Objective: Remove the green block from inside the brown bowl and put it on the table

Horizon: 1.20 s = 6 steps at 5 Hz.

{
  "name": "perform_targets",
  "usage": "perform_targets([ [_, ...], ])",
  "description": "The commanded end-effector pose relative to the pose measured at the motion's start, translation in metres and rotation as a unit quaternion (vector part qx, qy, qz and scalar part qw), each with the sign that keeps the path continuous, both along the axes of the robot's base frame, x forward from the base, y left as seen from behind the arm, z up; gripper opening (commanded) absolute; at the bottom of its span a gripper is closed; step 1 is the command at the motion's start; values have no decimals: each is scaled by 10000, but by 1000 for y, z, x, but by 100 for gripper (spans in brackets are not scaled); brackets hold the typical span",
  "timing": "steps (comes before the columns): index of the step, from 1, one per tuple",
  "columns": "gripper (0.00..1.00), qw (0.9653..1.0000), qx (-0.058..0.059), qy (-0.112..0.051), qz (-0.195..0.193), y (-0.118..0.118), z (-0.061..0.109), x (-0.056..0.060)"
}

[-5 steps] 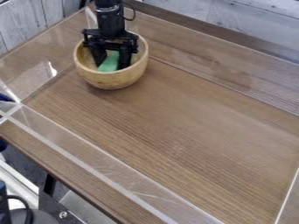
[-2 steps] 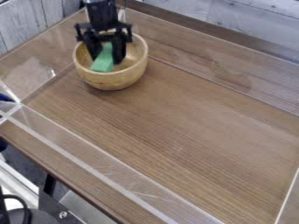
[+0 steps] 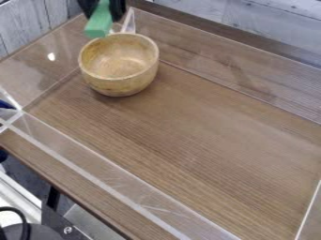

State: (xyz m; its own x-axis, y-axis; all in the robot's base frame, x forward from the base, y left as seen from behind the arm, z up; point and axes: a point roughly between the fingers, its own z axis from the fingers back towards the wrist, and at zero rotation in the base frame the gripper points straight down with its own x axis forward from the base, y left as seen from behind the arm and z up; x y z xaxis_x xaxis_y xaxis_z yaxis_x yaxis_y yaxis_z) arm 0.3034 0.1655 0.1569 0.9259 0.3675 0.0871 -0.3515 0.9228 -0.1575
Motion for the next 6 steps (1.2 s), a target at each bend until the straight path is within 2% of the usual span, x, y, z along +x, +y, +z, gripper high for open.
perform_targets([
  [1, 0, 9970, 165, -217, -730, -50, 17, -12],
  [2, 0, 9890, 146, -133, -1469, -101, 11, -23],
  [3, 0, 9769, -17, 6, -2139, -143, -5, -35],
  [4, 0, 9647, -169, 130, -2625, -181, -24, -45],
  [5, 0, 9580, -147, 54, -2863, -219, -42, -55],
  [6, 0, 9552, -139, 66, -2955, -236, -60, -61],
])
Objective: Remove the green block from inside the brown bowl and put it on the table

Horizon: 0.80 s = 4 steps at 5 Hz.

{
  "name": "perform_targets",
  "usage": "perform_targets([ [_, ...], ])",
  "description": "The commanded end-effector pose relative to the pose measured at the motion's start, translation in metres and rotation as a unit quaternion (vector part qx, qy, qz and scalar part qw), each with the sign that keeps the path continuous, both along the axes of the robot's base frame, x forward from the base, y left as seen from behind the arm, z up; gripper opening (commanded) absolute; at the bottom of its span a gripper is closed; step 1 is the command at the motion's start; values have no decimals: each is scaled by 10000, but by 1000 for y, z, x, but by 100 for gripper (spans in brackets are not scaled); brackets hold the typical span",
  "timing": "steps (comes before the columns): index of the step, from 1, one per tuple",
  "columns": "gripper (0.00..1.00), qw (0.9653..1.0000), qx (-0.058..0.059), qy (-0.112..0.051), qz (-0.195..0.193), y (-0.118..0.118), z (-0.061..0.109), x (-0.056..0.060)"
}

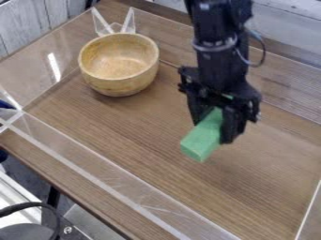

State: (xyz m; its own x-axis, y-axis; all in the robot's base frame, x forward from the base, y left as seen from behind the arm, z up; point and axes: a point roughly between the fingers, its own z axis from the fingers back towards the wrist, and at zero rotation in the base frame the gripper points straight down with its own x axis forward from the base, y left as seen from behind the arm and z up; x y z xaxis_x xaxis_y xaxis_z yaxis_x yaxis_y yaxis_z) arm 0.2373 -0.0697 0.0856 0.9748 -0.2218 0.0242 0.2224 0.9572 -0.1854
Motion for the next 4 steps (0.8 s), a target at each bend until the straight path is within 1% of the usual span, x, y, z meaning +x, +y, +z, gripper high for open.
perform_targets([
  [1, 0, 9997, 24, -236, 50, 3, 7, 11],
  [2, 0, 9997, 67, -243, 37, 3, 3, 13],
  [3, 0, 9996, 213, -104, 157, 10, -8, 14],
  [4, 0, 9987, 358, 26, 352, 19, -18, 16],
])
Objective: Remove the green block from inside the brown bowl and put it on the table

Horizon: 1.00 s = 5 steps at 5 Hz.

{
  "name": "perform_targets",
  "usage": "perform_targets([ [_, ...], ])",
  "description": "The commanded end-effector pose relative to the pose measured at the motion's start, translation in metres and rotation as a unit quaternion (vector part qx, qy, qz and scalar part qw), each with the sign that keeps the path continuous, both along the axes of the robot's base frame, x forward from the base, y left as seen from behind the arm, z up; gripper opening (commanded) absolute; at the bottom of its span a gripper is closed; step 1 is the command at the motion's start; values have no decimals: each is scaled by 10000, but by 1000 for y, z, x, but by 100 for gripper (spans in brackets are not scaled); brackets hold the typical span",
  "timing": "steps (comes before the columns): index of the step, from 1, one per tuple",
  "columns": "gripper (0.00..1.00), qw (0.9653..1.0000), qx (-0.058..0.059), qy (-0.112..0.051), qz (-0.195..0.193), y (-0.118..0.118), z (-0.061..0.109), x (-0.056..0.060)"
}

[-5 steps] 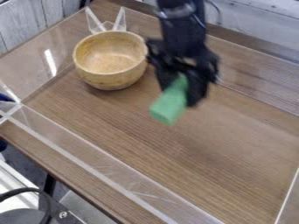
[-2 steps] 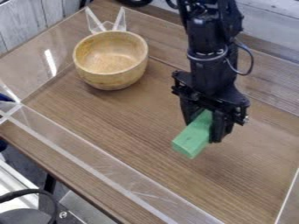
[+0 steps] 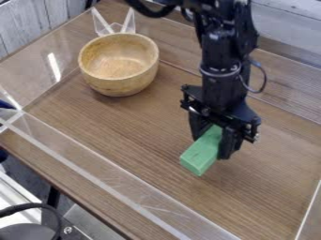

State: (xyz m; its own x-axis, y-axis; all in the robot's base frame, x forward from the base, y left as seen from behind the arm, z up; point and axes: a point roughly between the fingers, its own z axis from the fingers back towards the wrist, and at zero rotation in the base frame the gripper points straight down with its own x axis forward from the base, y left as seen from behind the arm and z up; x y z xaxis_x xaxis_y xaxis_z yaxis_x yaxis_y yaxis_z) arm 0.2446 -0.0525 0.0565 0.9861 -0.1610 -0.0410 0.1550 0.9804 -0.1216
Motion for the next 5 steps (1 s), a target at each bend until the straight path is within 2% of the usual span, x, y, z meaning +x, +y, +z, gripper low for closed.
perform_targets([
  [1, 0, 9996, -161, -245, 6, 13, 10, 20],
  [3, 0, 9986, -473, -242, -19, 46, 5, 48],
  [4, 0, 9994, -251, -61, 209, 57, -6, 52],
  [5, 0, 9995, -147, -92, 255, 65, -13, 55],
])
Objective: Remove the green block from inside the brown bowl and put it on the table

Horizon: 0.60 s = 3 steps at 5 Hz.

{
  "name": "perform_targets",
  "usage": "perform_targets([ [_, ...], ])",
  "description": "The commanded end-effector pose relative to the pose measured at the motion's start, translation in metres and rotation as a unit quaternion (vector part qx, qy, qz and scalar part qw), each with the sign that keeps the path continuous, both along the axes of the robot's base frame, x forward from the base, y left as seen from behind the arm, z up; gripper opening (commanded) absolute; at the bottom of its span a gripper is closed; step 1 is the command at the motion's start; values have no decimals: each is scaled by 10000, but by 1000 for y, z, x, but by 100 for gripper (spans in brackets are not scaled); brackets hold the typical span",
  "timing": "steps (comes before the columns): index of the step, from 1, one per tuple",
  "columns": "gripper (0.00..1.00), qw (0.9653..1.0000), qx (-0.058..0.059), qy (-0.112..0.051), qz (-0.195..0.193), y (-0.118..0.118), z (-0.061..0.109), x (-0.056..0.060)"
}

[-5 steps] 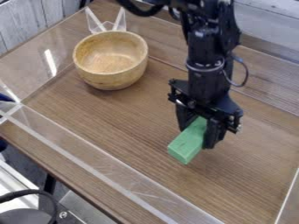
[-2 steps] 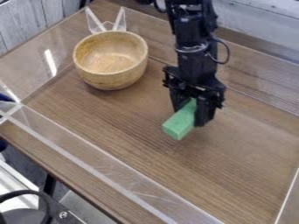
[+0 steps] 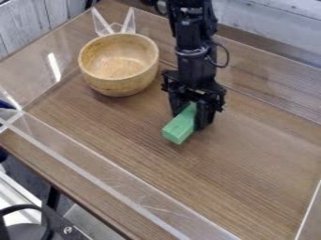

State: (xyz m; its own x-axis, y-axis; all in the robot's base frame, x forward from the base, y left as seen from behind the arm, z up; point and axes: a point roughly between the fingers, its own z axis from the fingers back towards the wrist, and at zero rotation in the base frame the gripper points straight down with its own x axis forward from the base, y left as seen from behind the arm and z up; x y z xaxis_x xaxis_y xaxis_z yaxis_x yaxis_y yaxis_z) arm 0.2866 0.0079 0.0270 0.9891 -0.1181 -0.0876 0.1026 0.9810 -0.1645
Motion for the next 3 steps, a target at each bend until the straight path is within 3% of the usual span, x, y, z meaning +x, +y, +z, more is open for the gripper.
perform_targets([
  [1, 0, 9991, 151, -383, 72, 11, 9, 16],
  [2, 100, 9994, 153, -310, -8, 10, 12, 16],
  [3, 100, 9994, 130, -319, -71, 10, 25, 14],
])
